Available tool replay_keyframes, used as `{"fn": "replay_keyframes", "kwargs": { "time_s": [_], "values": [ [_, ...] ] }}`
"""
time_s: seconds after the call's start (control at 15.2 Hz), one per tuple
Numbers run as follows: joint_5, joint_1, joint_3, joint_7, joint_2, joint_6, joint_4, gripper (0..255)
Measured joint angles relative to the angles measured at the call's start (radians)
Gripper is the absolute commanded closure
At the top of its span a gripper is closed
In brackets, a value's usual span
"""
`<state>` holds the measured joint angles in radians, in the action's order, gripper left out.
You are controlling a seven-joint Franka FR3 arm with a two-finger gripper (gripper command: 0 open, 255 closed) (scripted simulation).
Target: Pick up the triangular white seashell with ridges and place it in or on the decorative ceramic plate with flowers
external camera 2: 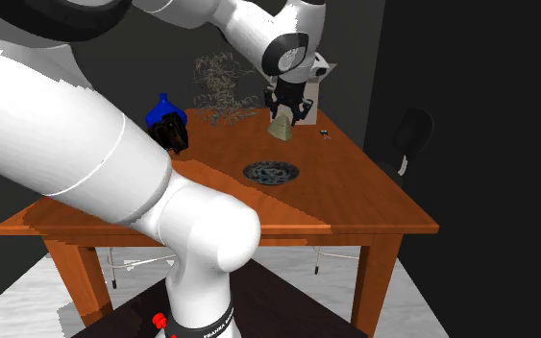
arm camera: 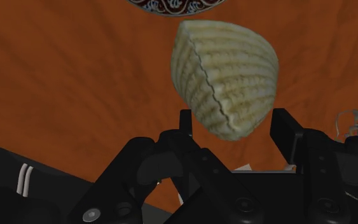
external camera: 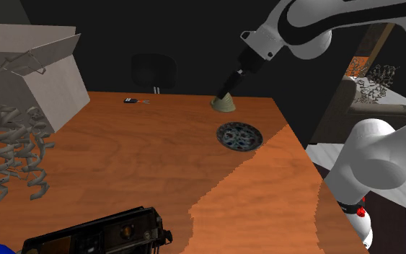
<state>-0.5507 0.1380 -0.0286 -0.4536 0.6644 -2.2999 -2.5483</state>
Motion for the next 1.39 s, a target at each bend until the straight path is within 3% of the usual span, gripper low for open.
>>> {"fn": "replay_keyframes", "kwargs": {
  "time_s": [0.26, 0.46, 1.39],
  "values": [
    [0.037, -0.027, 0.014, 0.032, 0.2, 0.116, -0.087, 255],
    [0.04, -0.031, 0.015, 0.036, 0.251, 0.132, -0.123, 255],
    [-0.024, 0.004, 0.014, -0.048, 0.236, -0.043, -0.293, 255]
  ]
}}
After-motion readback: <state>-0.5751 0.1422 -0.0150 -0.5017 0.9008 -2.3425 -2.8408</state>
